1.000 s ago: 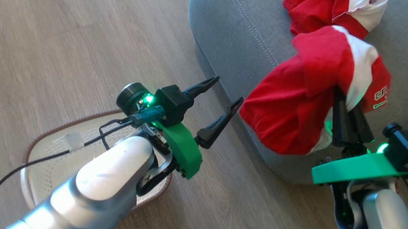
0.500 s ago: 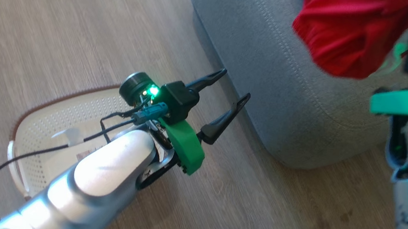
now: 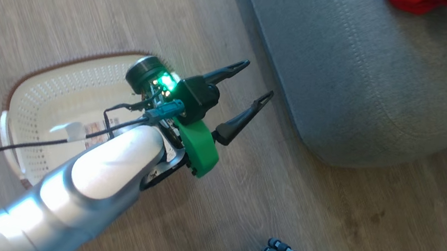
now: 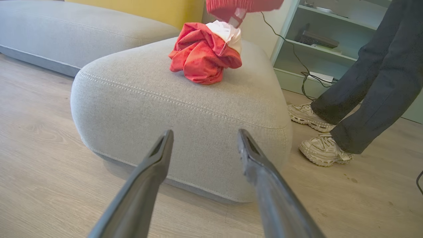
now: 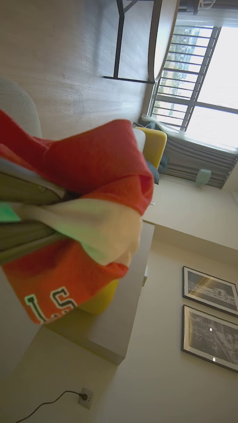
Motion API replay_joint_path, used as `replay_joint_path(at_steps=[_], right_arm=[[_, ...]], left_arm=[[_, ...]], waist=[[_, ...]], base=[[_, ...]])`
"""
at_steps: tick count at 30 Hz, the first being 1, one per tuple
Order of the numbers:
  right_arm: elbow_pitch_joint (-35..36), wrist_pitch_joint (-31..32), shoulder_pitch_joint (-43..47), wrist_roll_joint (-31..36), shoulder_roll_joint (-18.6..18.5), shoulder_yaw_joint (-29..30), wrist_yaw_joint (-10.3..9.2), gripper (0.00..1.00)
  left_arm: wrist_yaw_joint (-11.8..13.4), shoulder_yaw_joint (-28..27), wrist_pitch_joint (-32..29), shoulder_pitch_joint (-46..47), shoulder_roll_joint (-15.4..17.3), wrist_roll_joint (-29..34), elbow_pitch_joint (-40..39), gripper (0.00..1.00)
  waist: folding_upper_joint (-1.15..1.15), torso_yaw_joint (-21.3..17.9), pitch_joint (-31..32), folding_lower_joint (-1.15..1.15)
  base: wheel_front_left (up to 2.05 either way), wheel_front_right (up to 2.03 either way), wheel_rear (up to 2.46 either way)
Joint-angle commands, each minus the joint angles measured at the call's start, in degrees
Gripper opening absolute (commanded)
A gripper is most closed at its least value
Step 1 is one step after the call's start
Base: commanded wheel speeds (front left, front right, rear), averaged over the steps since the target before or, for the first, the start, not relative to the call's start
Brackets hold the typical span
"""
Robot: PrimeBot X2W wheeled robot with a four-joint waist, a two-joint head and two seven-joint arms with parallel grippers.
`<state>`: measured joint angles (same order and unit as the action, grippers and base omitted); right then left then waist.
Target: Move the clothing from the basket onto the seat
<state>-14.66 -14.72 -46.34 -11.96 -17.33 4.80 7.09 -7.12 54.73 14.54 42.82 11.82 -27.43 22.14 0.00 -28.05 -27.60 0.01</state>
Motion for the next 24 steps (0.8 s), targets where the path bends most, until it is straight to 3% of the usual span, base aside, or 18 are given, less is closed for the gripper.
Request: replay_joint_path(at_steps=[1,7,20,24], right_arm=[[0.91,-0.28,-2.68,0.70,-2.16,0.88,0.40,0.00],[-4.43,-0.28,-9.55,3.29,-5.68,4.30,0.40,0.00],[-23.03,1.23,-23.25,7.74,-12.64,15.80,0.40,0.00],[-26.54,1.70,-24.23,8.59,-12.47,19.87,0.40,0.00]], left_arm=[[-0.36,-1.21,-0.20,2.67,0.84,-0.61,-2.15,1.00],[-0.36,-0.22,-1.14,4.04,2.33,-0.73,-3.04,1.00],[-0.08,0.59,-2.31,5.16,3.91,-0.62,-4.74,1.00],[0.00,0.74,-2.27,5.28,4.03,-0.60,-5.00,1.00]], waist=[[0.00,0.83,-2.08,-0.01],[0.00,1.96,-6.10,-0.01],[0.00,5.96,-13.98,-0.01],[0.00,7.27,-15.17,-0.01]], base=[[0.00,0.00,0.00],[0.00,0.00,0.00],[0.00,0.00,0.00],[0.00,0.00,0.00]])
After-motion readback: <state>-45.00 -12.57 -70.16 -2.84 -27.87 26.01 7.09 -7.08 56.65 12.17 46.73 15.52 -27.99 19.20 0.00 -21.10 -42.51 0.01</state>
